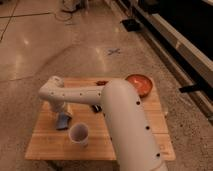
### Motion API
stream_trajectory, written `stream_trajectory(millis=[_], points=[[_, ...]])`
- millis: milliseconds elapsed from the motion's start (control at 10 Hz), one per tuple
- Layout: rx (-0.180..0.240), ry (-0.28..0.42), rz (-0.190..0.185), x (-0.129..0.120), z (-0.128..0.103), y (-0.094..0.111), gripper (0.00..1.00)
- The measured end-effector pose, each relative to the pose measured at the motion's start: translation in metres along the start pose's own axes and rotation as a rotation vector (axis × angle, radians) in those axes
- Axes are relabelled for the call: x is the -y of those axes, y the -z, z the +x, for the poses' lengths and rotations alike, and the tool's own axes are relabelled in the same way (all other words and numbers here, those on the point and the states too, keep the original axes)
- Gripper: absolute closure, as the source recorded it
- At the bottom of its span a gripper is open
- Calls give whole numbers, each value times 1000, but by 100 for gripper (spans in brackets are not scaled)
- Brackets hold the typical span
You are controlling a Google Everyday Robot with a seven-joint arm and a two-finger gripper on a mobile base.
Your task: Place the white sponge in the ceramic cup
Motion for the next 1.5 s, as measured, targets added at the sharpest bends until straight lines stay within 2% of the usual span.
stream_trajectory(millis=[400,500,700,900,1200,1500], points=[[-2,11,-9,-4,3,-2,92],[-3,14,-11,-5,3,-2,98],[-12,18,-10,-10,3,5,100],[-30,35,23,-4,-3,22,100],[-84,71,102,4,-21,68,100],[-135,104,166,11,-43,111,100]])
